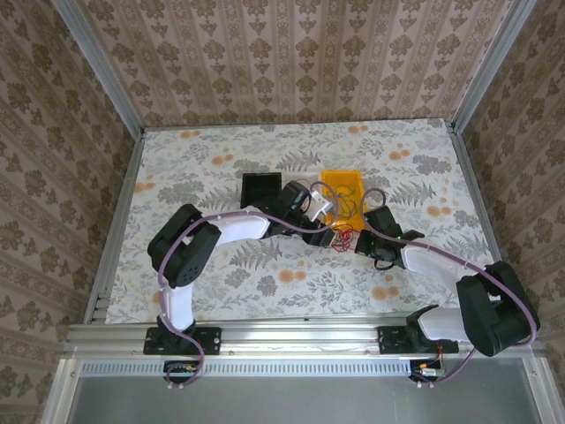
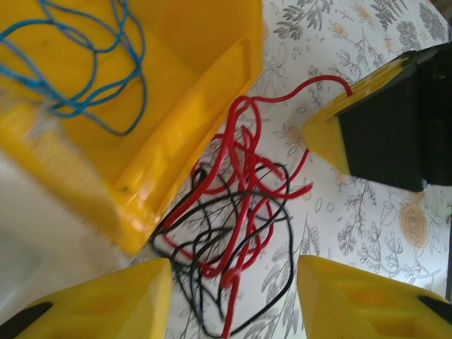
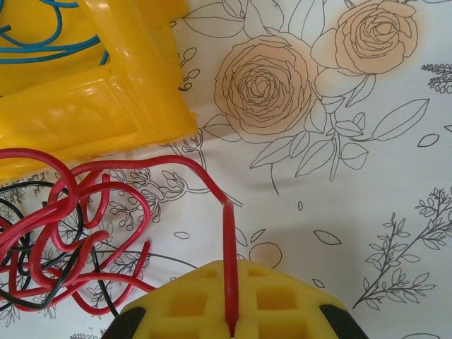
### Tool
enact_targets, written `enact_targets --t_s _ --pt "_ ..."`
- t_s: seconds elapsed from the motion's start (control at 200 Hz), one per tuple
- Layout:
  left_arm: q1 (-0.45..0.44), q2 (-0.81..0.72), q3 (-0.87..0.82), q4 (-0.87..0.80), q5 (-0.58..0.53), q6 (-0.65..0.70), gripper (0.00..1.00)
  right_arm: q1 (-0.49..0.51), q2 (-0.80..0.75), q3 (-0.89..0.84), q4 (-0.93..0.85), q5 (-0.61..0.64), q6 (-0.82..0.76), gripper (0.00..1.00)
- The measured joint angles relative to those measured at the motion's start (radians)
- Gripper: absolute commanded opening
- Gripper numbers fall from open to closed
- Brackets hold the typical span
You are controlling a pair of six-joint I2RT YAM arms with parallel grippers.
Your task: Untangle the cables
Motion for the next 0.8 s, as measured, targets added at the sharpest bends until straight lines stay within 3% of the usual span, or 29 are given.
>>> enact_targets --t_s 0.24,0.39,0.8 --pt "-0.033 0.014 0.043 -0.005 0.0 0.018 0.47 0.0 0.0 0.0 0.0 0.0 -0.002 0.0" --pt "-0.033 0.014 0.043 -0.021 -0.001 0.027 0.37 0.0 0.0 0.0 0.0 0.0 -0.004 0.0" --pt "-0.034 0.025 0.113 -0.121 0.027 0.045 0.4 0.0 0.0 -0.001 0.002 0.0 -0.004 0.0"
